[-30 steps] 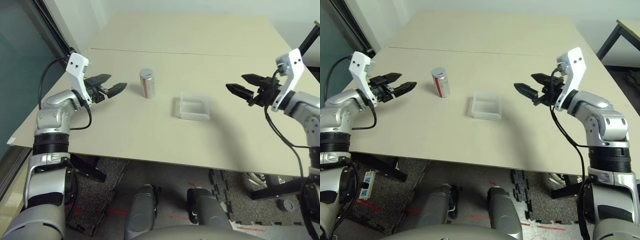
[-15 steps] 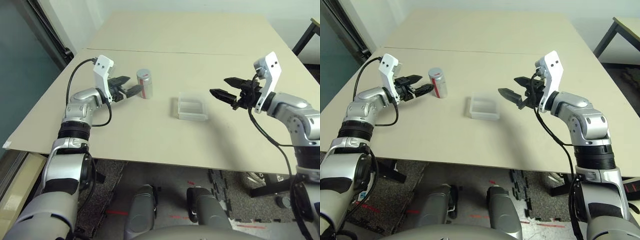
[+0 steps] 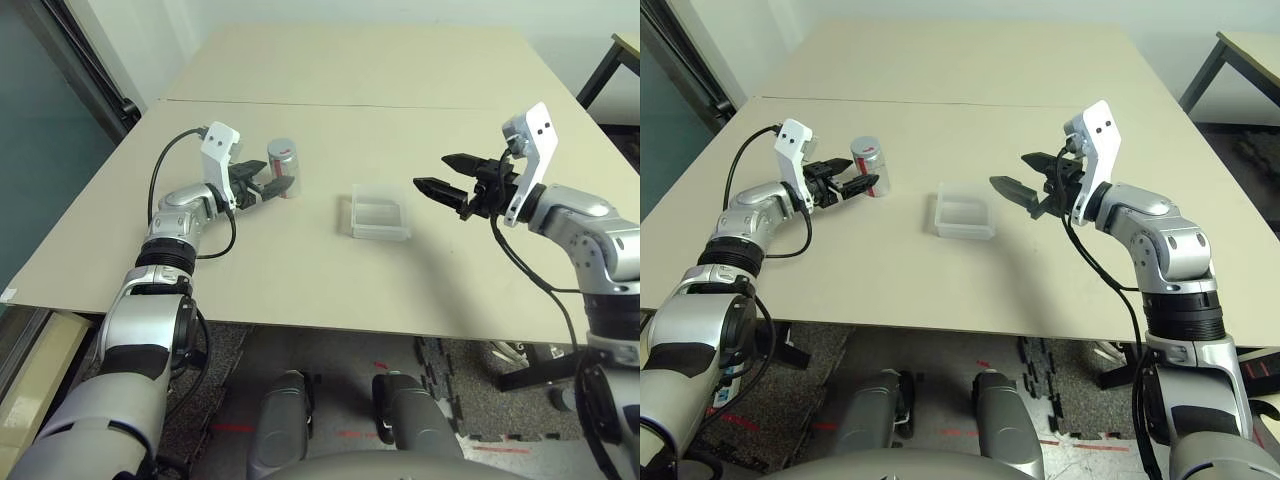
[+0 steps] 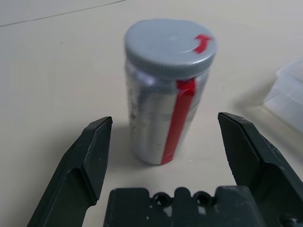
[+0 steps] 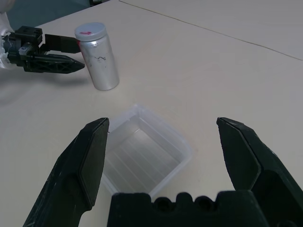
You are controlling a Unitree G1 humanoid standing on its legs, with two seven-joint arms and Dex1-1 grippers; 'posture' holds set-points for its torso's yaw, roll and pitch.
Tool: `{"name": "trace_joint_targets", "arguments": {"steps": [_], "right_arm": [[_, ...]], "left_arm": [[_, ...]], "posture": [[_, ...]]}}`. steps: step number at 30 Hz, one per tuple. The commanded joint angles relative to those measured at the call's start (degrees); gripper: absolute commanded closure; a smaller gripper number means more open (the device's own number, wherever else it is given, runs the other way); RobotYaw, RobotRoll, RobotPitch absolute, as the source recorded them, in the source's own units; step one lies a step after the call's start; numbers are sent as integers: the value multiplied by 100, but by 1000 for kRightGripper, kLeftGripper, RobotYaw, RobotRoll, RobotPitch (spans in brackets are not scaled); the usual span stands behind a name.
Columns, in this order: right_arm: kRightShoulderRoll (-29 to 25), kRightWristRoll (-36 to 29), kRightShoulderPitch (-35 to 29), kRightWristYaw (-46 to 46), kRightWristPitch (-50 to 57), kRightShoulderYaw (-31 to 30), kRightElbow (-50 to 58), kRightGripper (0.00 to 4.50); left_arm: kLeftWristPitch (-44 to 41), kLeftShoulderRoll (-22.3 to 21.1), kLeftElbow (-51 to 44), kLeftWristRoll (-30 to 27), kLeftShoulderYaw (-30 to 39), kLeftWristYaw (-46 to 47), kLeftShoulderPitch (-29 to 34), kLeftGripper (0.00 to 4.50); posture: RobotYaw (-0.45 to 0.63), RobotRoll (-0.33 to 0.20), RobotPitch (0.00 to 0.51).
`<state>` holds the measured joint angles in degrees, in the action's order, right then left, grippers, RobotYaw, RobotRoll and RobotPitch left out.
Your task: Pour the medicine from the bottle into the box.
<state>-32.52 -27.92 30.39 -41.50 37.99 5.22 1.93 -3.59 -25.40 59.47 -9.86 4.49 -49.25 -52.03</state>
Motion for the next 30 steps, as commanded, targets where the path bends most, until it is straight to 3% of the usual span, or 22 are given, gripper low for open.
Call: {"name": "trace_joint_targets", "arguments": {"steps": [1,30], "right_arm": [[43,29,20,40,25,-48,86,0],[175,-7,30,247,48,-8,258,0]], "left_arm": [[171,57,199,93,23,51,-130,17],[735,468,1301,644,33,988,-663,17]], "posture": [[-80,0,101],[-117,0,79]]}}
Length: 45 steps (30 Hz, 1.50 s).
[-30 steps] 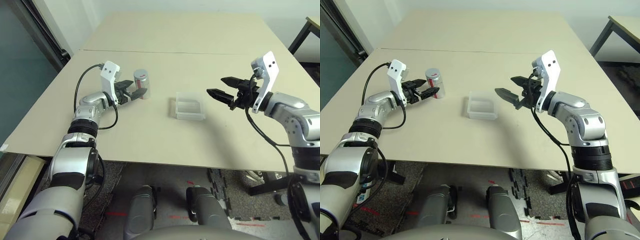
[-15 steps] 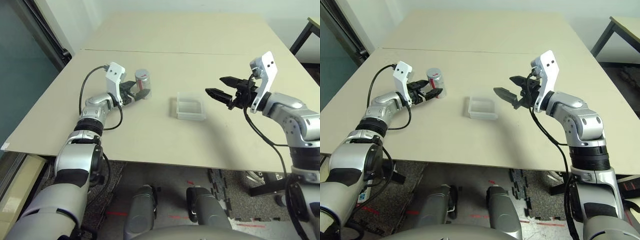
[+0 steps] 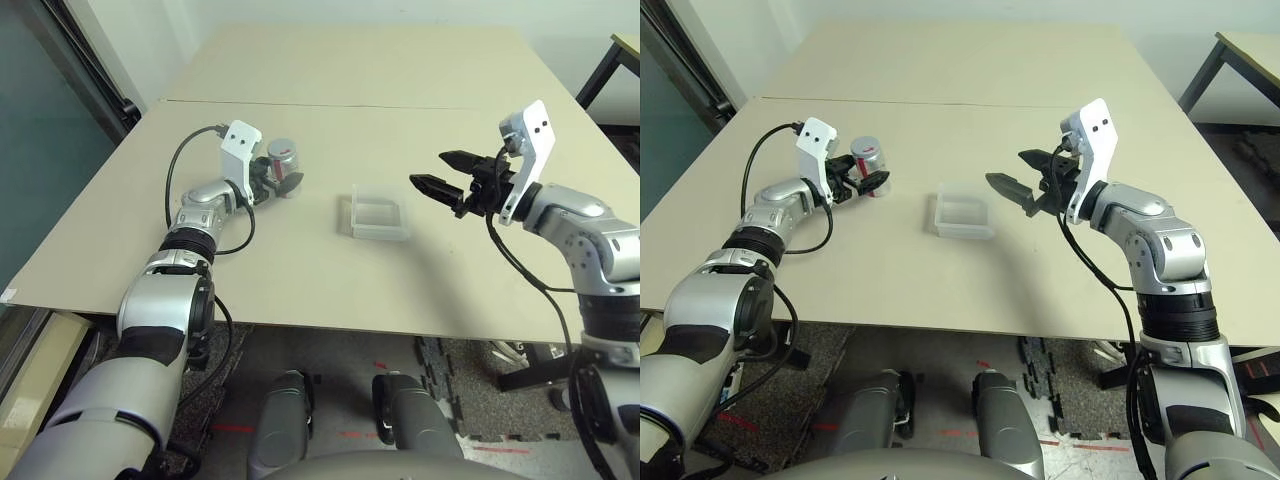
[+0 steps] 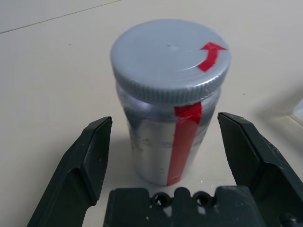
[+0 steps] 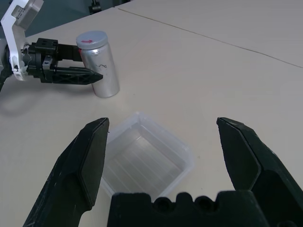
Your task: Pour the medicine from the bottle into the box.
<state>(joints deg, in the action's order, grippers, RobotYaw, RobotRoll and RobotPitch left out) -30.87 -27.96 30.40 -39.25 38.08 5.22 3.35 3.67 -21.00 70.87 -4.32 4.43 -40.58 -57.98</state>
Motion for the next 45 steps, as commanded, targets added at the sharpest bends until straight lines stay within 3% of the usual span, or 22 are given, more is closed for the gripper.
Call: {"name": "trace_joint_targets", "arguments": {"steps": [1,45], "right_arm": [[12,-3,32,24,35,-8,114,0],[359,-24,-189,332,-58,36,375,0]], "left_arm": [[10,35,172,96,41,154,-66,17],[91,277,519,493,50,909,-282,17]], "posture": [[-118,0,78],[-172,0,64]]}}
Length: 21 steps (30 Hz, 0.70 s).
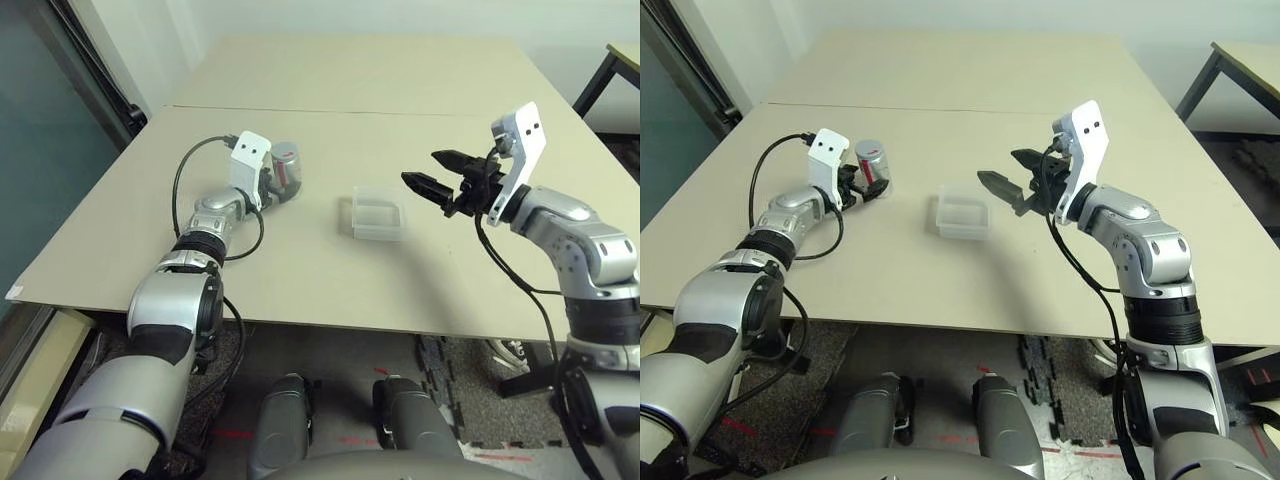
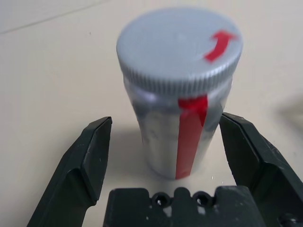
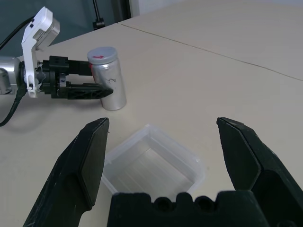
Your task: Pour the medicine from the bottle into the box.
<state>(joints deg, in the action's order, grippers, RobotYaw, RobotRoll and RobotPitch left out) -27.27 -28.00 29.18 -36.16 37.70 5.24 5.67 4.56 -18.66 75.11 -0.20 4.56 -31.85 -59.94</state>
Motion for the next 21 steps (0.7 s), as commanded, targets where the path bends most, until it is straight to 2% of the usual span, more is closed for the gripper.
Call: {"name": "trace_joint_targets", "arguments": {"steps": [1,4,8,9,10,19,21], "right_arm": [[-10,-9,-84,11,-23,17,153,0],[-19,-7,-89,0,-9,-5,181,0],[-27,-3,-49,-4,2,-7,171,0],[-30,-1,-47,-9,-2,-7,163,0],[-34,0,-34,-15,-2,-8,147,0],[-142,7,20,-78,48,-26,115,0],[-245,7,39,-175,75,-50,99,0]], "left_arm": [[-6,48,100,84,41,39,-102,17],[-24,65,109,90,48,43,-126,17],[-68,85,119,91,55,19,-112,1369],[-86,89,123,88,61,27,-106,1839],[-116,95,129,81,72,29,-102,1959],[-150,96,75,75,122,-266,-101,2015],[-135,18,-29,35,100,-668,-167,2015]], "posture": [[-173,0,63],[-176,0,64],[-180,0,67],[-181,0,65],[-183,0,68],[-159,0,74],[-147,0,81]]}}
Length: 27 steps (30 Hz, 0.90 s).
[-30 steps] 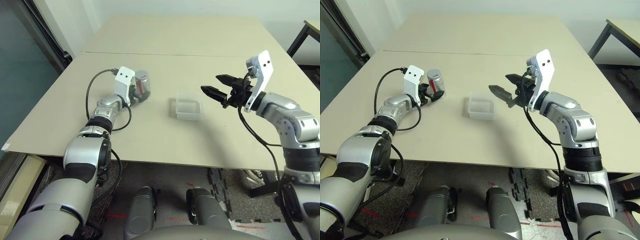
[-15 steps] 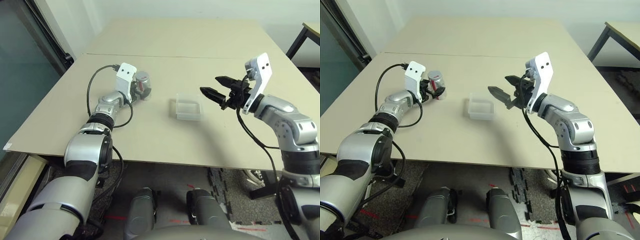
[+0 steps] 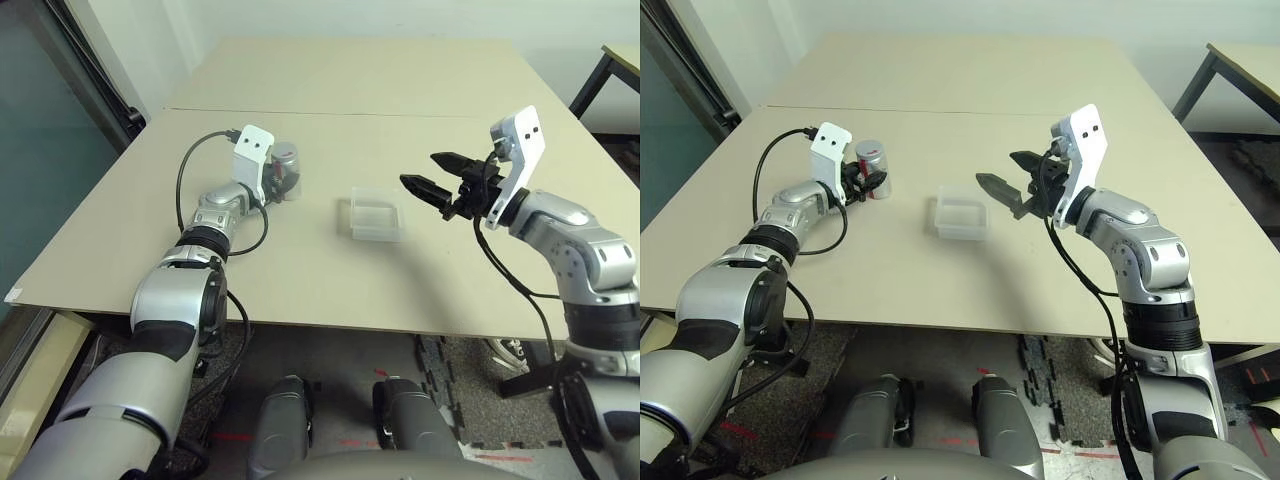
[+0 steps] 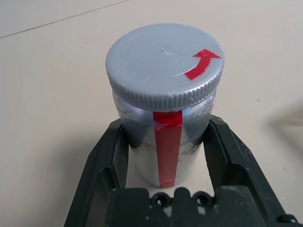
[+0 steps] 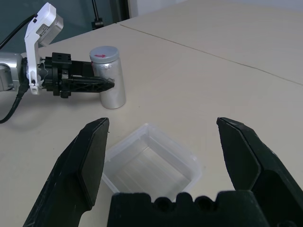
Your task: Pour the medicine from the bottle into the box.
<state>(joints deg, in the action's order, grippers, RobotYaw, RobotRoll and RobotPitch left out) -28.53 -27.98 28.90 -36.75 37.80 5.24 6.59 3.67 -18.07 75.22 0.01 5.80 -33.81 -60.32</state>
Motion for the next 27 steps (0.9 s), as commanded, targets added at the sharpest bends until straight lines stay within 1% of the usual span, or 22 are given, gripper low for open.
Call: {"name": "trace_joint_targets", "arguments": {"steps": [1,6,8,10,12,14,16,18,21,27], "right_arm": [[-174,7,78,-179,80,-63,-8,0],[-508,-38,184,-588,191,-112,-86,0],[-657,-16,263,-823,189,-180,-145,0],[-757,-19,372,-1043,191,-245,-212,0],[-798,-29,447,-1172,197,-285,-248,0],[-791,-47,582,-1283,216,-346,-289,0],[-735,-70,793,-1401,259,-442,-310,0],[-643,-106,1040,-1471,346,-531,-331,0],[-539,-144,1355,-1550,483,-635,-369,0],[-433,-248,1716,-1633,759,-737,-291,0]], "left_arm": [[-55,-77,-88,1,-38,-671,-156,2015],[-117,-434,-668,3,-300,-2174,-138,2015],[-336,-633,-1102,-96,-358,-2679,-103,2015],[-690,-816,-1582,-220,-390,-3153,-77,2015],[-1021,-908,-1988,-318,-424,-3439,-20,2015],[-1566,-978,-2502,-496,-488,-3830,11,2015],[-1996,-1031,-3094,-640,-672,-4312,59,2015],[-2171,-982,-3425,-695,-850,-4595,50,2015],[-2233,-813,-3546,-729,-977,-4688,-28,2015],[-1917,-434,-3501,-743,-1198,-4786,-107,2015]], "posture": [[-135,0,83],[-103,0,87],[-87,0,90],[-67,0,90],[-67,0,90],[-48,0,86],[-44,0,83],[-45,0,81],[-53,0,79],[-83,0,77]]}}
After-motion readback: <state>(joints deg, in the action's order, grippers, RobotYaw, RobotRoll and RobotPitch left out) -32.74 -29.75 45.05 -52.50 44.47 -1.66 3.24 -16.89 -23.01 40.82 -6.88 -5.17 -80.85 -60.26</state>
